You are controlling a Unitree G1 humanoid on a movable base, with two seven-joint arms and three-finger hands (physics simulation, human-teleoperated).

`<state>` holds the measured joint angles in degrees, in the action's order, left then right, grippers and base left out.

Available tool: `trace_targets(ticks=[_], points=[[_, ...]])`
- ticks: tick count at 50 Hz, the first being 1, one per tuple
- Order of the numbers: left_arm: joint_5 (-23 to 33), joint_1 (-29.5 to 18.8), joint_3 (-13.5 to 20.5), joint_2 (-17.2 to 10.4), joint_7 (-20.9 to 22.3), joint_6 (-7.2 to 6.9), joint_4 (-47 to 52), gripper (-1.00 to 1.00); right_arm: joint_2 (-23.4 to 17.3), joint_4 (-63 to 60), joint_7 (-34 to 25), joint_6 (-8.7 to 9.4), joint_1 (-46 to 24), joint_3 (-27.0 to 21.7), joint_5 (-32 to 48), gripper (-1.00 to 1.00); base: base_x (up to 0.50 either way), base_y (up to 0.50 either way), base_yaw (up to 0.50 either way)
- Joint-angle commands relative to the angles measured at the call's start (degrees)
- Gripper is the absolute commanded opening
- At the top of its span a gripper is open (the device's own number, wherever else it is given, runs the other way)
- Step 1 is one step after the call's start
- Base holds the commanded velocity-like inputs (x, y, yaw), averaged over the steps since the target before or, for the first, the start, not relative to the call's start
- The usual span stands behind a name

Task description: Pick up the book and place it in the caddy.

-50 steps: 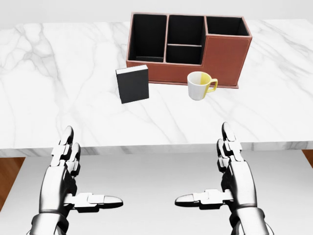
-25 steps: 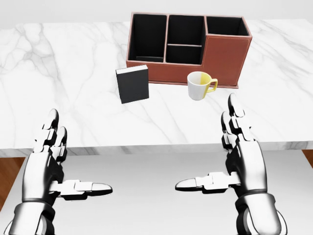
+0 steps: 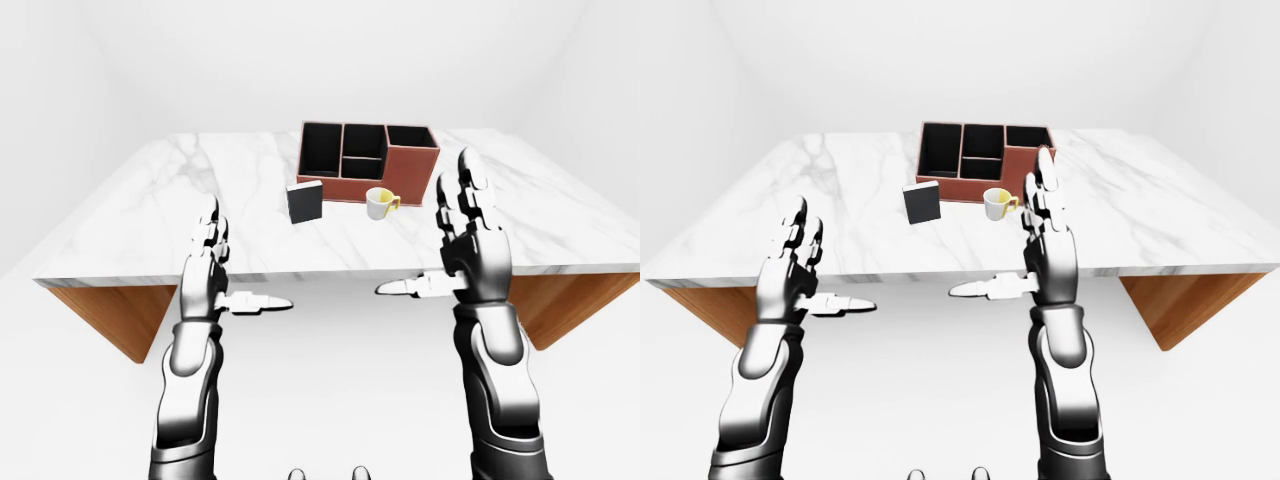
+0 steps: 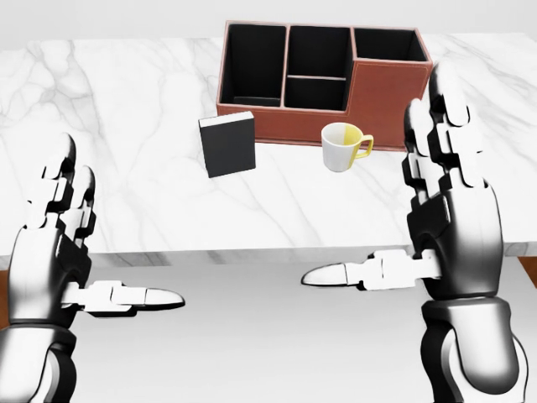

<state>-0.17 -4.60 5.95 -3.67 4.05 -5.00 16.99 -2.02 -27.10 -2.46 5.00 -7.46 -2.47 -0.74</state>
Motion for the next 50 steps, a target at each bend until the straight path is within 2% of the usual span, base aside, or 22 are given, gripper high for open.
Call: trace_targets(ticks=[1, 10, 16, 23, 50], points=[[0.8, -1.4, -0.5, 0.0, 0.2, 0.00, 2.7, 1.00, -0.1, -4.5, 1.5, 0.00, -2.7, -2.3, -2.2, 1.00, 0.00, 0.00, 0.00], [0.9, -1.5, -0.4, 0.1, 0.5, 0.00, 4.2, 1.00, -0.9, -4.3, 1.4, 0.00, -1.6, -1.2, -2.2, 1.00, 0.30, 0.35, 0.00], [0.5, -1.2, 0.5, -0.2, 0.7, 0.00, 4.0, 1.00, -0.8, -5.0, 1.4, 0.00, -1.5, -1.5, -2.2, 1.00, 0.38, 0.42, 0.00], [1.0, -1.4, -0.2, -0.1, 0.4, 0.00, 5.4, 1.00, -0.9, -6.0, 1.1, 0.00, -1.5, -2.2, -3.0, 1.00, 0.42, 0.38, 0.00], [1.2, -1.2, 0.1, -0.1, 0.4, 0.00, 4.9, 1.00, -0.1, -6.2, -0.4, 0.00, 0.3, 0.0, -2.2, 1.00, 0.50, 0.02, 0.00]])
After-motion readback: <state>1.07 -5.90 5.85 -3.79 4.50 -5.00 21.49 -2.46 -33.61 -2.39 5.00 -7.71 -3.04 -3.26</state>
